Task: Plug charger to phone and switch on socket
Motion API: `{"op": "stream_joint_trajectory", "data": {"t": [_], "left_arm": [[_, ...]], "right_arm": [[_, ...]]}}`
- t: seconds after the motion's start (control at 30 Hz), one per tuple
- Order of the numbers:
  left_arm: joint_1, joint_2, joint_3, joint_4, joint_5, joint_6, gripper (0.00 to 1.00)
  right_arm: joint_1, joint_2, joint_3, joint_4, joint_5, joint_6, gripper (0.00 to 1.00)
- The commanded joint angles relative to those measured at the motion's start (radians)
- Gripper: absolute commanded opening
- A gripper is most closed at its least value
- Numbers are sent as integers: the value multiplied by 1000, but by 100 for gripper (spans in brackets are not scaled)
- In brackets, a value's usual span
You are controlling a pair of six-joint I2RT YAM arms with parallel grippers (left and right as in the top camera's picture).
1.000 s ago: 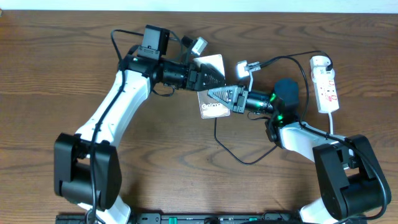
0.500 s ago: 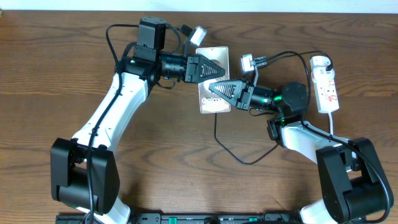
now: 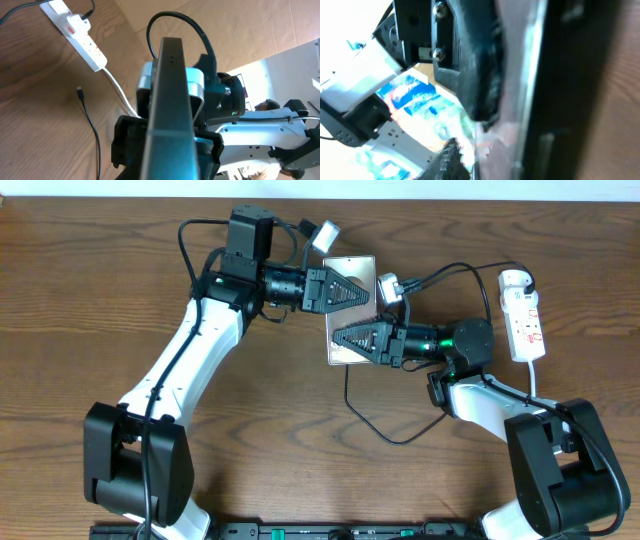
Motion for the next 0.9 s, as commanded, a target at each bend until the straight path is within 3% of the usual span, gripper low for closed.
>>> {"op": "stream_joint_trajectory", "data": {"t": [0.0, 0.13, 0.47, 0.87], "left_arm": [[0, -29, 23, 6, 37, -16, 8], [-5, -29, 23, 6, 37, -16, 8], [-19, -29, 23, 10, 37, -16, 23], [-19, -29, 23, 81, 37, -16, 23]], "right_arm": [[14, 8, -6, 5, -37, 16, 1], [34, 8, -6, 5, 14, 18, 1], [36, 8, -6, 71, 145, 99, 1], [37, 8, -6, 107, 238, 183, 1]]}}
